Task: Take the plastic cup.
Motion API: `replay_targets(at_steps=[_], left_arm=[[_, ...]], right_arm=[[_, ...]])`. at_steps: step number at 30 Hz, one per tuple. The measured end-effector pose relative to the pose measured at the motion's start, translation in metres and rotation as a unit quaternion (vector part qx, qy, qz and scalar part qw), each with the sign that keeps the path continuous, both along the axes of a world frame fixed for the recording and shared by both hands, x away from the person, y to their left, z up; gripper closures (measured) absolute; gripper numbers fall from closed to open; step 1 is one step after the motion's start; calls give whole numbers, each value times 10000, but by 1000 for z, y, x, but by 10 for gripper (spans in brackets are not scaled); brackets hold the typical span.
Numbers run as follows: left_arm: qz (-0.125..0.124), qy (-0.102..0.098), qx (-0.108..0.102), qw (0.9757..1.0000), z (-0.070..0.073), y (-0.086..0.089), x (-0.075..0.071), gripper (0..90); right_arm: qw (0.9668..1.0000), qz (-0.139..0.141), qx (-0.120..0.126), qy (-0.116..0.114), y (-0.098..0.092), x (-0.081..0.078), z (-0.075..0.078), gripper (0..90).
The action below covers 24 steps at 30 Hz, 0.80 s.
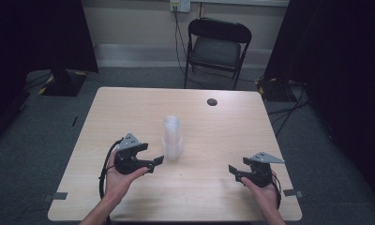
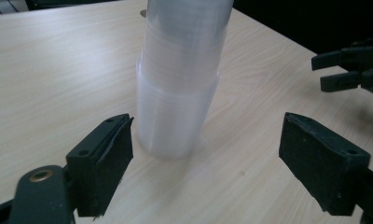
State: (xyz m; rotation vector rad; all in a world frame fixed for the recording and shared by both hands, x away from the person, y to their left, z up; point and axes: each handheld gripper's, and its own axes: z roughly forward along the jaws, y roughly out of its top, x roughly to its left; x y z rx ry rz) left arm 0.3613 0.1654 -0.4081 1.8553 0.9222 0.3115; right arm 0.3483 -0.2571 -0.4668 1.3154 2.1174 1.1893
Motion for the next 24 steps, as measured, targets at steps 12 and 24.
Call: replay_targets(at_steps=[12,24], left_arm=[[-119,-304,-49,9995,24,-14,20,158],[35,-567,-142,9983,43,-26,43,170]], right_arm=[[10000,60,-9,35,1,-2,0,257],[10000,49,-35,74,1,-1,-1,261]])
